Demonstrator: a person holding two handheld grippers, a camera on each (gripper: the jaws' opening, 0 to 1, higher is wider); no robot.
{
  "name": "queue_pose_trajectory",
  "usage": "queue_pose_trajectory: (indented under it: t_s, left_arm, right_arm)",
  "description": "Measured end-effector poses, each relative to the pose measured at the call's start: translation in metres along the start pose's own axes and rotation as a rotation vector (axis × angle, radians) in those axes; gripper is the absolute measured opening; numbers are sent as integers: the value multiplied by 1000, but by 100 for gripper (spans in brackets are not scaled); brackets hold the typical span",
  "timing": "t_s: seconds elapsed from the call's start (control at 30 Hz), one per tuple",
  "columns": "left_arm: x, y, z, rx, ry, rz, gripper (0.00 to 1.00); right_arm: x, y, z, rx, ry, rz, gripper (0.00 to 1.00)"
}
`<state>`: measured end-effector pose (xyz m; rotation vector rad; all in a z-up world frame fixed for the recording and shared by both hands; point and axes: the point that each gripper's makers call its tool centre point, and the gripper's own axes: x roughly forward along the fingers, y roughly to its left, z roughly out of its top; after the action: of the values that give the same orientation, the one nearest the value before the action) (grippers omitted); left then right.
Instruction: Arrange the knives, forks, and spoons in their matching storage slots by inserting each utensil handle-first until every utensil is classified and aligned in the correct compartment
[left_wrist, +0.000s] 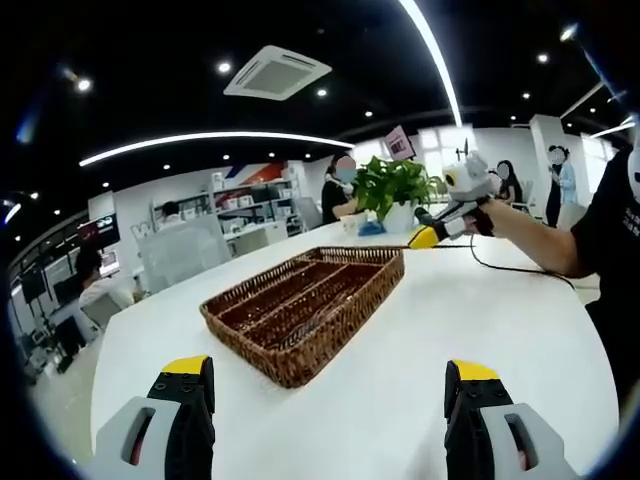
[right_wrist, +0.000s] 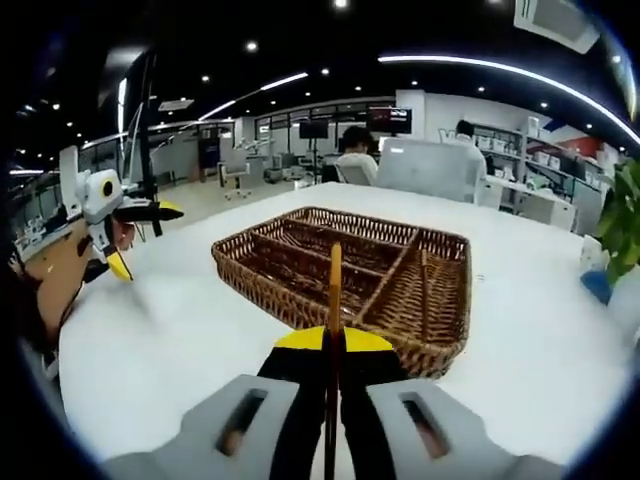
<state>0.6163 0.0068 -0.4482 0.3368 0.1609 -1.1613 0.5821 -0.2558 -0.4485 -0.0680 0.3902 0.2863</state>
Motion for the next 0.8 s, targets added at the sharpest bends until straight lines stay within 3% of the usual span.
queue_pose_trajectory:
  t_s: [0.53,0.8]
  left_arm:
    - [-1,6,1,-18,-9,20,100]
    - [0,5,1,-17,-8,17,100]
  right_arm:
    - [-16,-40,6,38,-28,-118,1]
    - [-16,-40,5,34,-28,-122,1]
